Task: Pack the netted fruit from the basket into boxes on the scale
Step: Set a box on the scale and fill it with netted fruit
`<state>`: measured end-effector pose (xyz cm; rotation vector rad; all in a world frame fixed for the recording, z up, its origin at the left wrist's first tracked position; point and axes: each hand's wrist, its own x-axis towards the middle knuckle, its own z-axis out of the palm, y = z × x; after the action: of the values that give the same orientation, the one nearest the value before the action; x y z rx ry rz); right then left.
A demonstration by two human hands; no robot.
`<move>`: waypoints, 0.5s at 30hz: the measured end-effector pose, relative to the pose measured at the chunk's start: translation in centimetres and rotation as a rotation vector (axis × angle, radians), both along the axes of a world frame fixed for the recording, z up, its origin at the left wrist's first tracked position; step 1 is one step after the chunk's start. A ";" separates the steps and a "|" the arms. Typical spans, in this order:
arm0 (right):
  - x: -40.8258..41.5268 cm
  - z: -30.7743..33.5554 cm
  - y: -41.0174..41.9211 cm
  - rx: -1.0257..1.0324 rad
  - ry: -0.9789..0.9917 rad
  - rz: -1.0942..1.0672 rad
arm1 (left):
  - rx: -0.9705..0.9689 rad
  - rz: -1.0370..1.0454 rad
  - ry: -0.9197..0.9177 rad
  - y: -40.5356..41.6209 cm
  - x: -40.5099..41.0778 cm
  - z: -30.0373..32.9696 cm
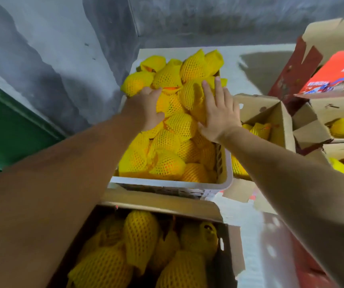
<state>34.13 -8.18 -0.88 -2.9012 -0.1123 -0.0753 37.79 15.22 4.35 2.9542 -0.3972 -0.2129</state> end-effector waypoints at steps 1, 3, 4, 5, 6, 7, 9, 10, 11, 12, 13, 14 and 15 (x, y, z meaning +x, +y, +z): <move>0.5 -0.3 -0.1 -0.014 0.022 0.007 | 0.023 0.007 -0.021 -0.4 0.2 -0.3; 0.8 -1.0 -0.1 -0.067 0.020 0.023 | 0.055 0.010 -0.080 -0.9 0.5 -0.9; 0.9 -1.3 0.0 -0.106 0.008 0.032 | 0.068 0.016 -0.106 -1.1 0.7 -1.3; 1.0 -1.5 0.0 -0.135 -0.003 0.035 | 0.082 0.029 -0.135 -1.3 0.9 -1.5; 1.1 -1.6 0.1 -0.138 -0.015 0.039 | 0.100 0.046 -0.168 -1.4 1.0 -1.7; 1.2 -1.7 0.1 -0.126 -0.034 0.050 | 0.120 0.061 -0.201 -1.5 1.1 -1.9; 1.3 -1.9 0.0 -0.129 -0.073 0.109 | 0.128 0.072 -0.226 -2.1 1.1 -2.2; 1.4 -2.0 0.0 -0.145 -0.077 0.143 | 0.110 0.072 -0.219 -2.5 1.0 -2.3; 1.4 -2.1 0.0 -0.156 -0.071 0.163 | 0.093 0.070 -0.211 -2.8 0.8 -2.5; 1.3 -2.1 0.1 -0.155 -0.065 0.165 | 0.086 0.069 -0.213 -3.0 0.6 -2.6; 1.3 -2.1 0.1 -0.151 -0.064 0.153 | 0.088 0.071 -0.223 -3.0 0.5 -2.7; 1.3 -2.1 0.1 -0.159 -0.069 0.138 | 0.082 0.079 -0.231 -2.9 0.4 -2.7; 1.2 -2.1 0.1 -0.183 -0.076 0.127 | 0.057 0.097 -0.229 -2.7 0.5 -2.6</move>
<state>35.31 -8.04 -2.97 -3.0651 -0.3324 -0.1611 38.25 12.47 1.76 3.0535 -0.2776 0.1297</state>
